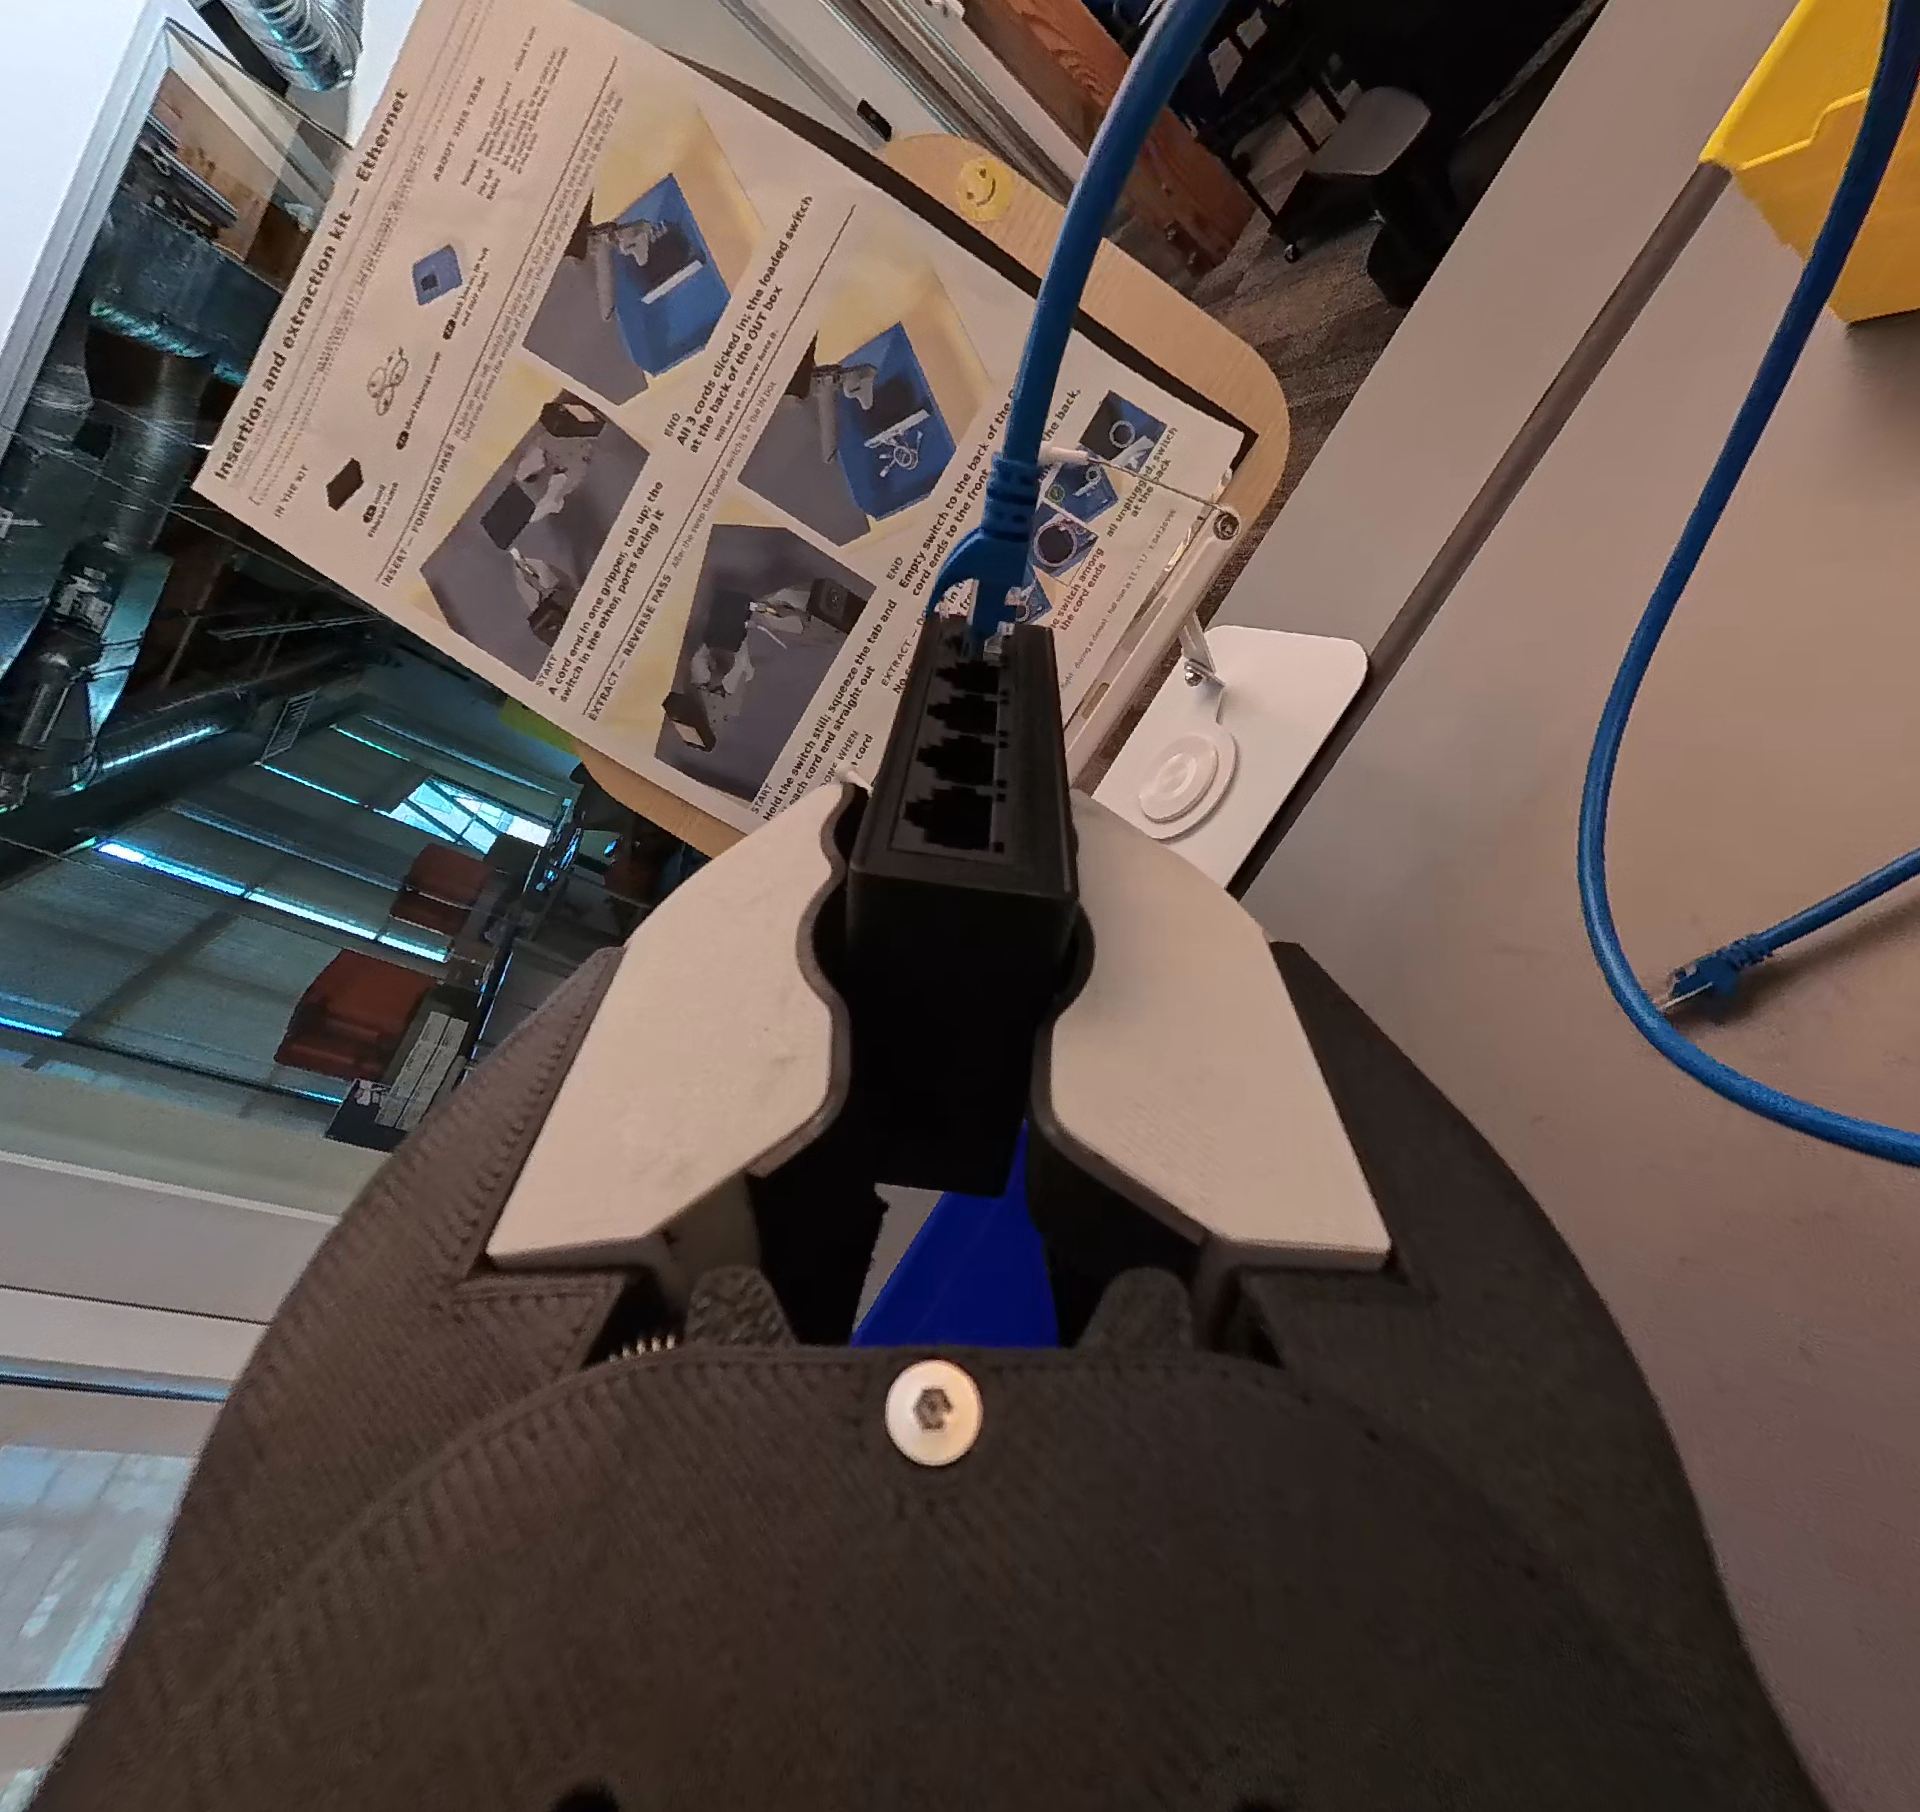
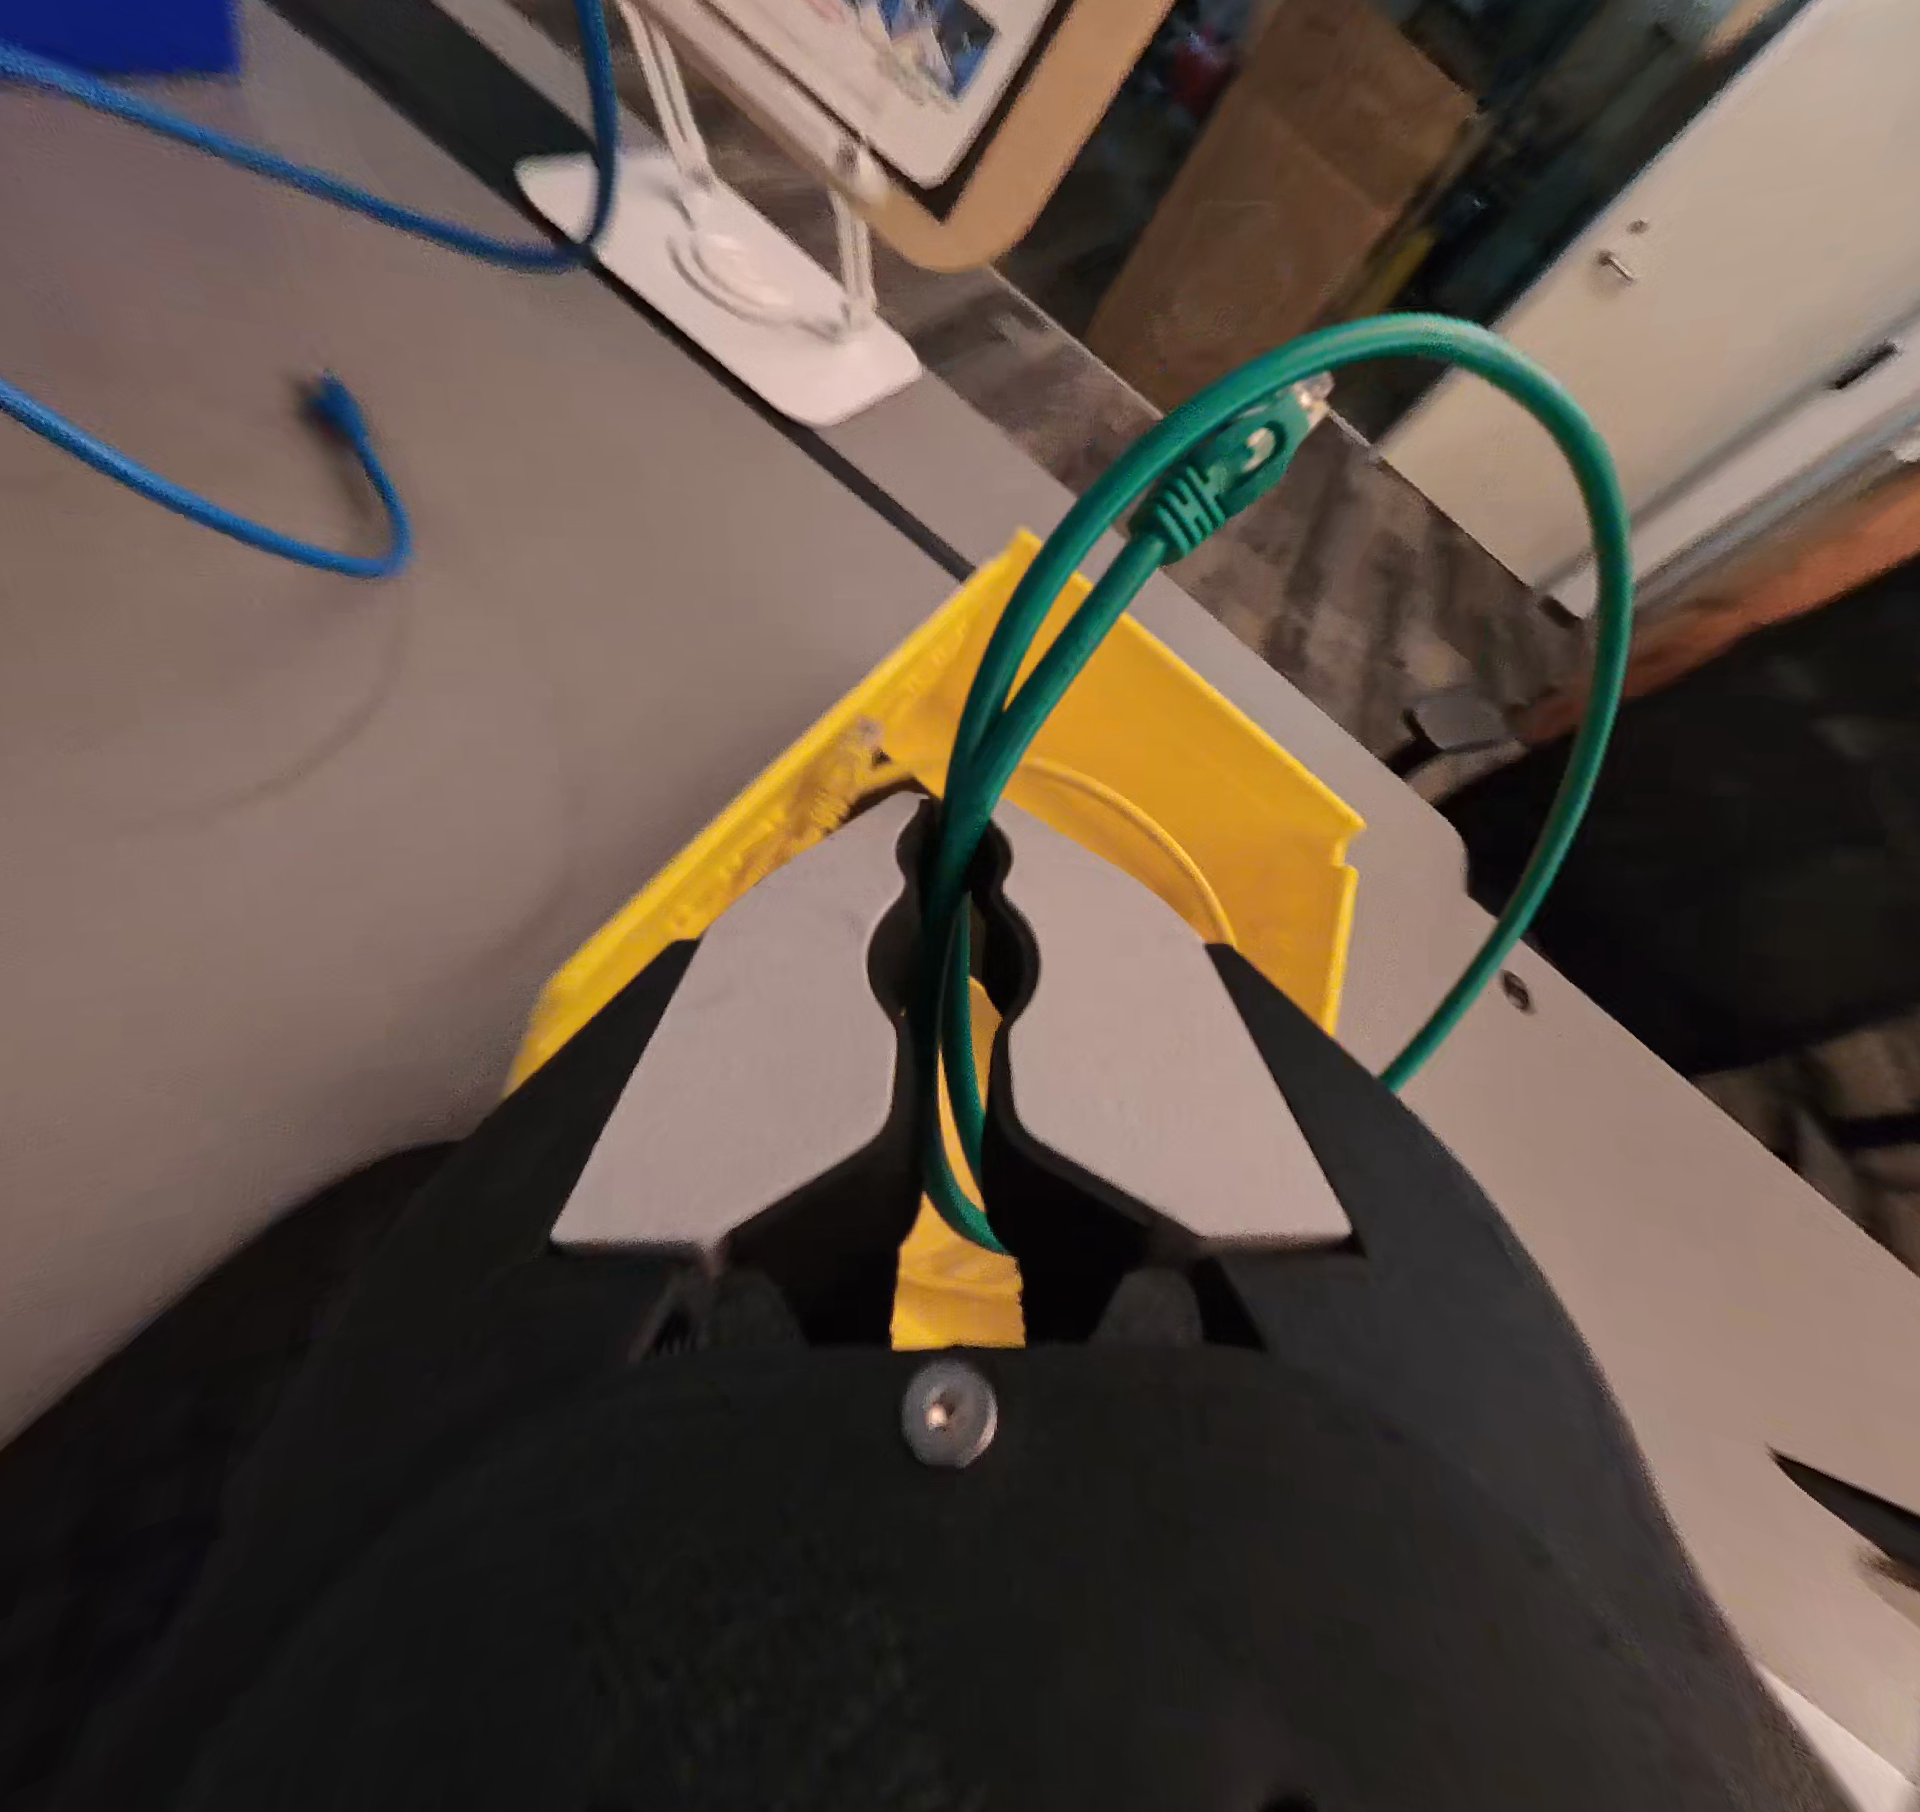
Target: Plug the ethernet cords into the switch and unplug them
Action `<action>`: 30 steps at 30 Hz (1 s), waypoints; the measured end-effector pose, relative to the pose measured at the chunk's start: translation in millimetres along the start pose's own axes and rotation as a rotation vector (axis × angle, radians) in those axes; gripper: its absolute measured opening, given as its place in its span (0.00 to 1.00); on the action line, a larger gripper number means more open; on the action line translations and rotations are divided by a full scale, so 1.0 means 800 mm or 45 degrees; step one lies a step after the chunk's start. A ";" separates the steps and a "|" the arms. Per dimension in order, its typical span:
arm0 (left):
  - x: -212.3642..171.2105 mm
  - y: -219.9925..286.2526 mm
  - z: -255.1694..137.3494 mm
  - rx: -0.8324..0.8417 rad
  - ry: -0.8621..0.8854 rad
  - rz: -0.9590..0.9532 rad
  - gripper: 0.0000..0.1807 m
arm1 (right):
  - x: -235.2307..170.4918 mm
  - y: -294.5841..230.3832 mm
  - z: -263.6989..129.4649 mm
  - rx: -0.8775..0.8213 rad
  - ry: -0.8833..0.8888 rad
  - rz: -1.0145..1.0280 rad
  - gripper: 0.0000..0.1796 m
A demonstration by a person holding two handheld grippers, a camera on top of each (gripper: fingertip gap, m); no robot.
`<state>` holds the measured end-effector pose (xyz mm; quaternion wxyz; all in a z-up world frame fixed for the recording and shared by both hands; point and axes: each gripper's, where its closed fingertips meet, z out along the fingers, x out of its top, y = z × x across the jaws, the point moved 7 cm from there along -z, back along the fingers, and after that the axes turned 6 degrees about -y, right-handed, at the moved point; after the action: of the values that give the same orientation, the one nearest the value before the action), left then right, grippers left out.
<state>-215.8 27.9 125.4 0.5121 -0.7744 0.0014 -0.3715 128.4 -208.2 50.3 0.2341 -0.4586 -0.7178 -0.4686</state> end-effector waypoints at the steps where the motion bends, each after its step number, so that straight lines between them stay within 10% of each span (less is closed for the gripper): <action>1: 0.000 0.000 0.000 0.000 0.001 0.001 0.17 | -0.007 -0.004 0.008 -0.008 -0.074 -0.029 0.04; 12: 0.001 -0.004 -0.008 0.003 0.022 -0.007 0.17 | -0.084 -0.053 0.121 0.441 -0.669 0.101 0.07; 24: 0.006 -0.003 -0.013 -0.027 0.122 0.006 0.17 | -0.035 0.015 0.045 0.385 -0.415 0.184 0.17; 30: 0.003 -0.004 -0.014 -0.027 0.112 0.021 0.17 | -0.085 -0.030 0.037 0.578 -0.684 -0.077 0.20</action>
<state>-221.7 19.1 131.6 0.5065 -0.7626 0.0343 -0.4008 141.9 -215.2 -26.4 0.1190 -0.4803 -0.8529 -0.1664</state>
